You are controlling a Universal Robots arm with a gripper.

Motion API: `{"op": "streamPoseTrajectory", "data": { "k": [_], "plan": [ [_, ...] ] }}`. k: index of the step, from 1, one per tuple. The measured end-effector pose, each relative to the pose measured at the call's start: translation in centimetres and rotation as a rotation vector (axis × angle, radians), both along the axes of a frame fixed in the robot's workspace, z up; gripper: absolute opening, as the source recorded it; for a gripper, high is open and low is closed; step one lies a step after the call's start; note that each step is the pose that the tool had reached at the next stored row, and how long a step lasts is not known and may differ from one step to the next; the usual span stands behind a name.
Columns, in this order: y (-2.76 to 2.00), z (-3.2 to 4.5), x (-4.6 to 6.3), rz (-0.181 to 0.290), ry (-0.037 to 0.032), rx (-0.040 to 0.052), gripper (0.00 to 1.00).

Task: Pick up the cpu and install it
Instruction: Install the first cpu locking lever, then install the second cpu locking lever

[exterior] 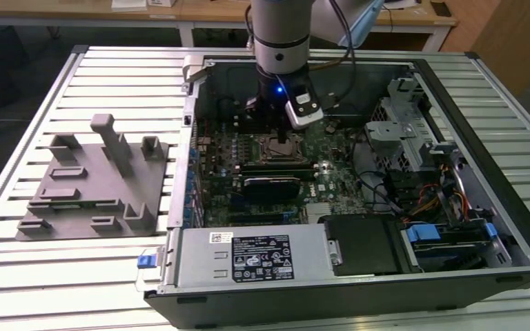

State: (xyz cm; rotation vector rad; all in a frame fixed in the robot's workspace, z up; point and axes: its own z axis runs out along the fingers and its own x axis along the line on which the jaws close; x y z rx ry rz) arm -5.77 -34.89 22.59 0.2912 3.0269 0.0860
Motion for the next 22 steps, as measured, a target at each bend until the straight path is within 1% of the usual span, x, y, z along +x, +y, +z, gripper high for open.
{"op": "streamPoseTrajectory", "data": {
  "k": [3,17,19,22],
  "plan": [
    [0.00,0.26,0.0,0.002,0.0000,0.0000,0.11],
    [-0.01,0.42,0.0,0.003,0.0003,-0.0010,0.11],
    [0.00,0.62,0.0,0.003,0.0000,-0.0005,0.11],
    [0.00,1.17,0.0,0.003,-0.0001,-0.0004,0.11]
  ]
}}
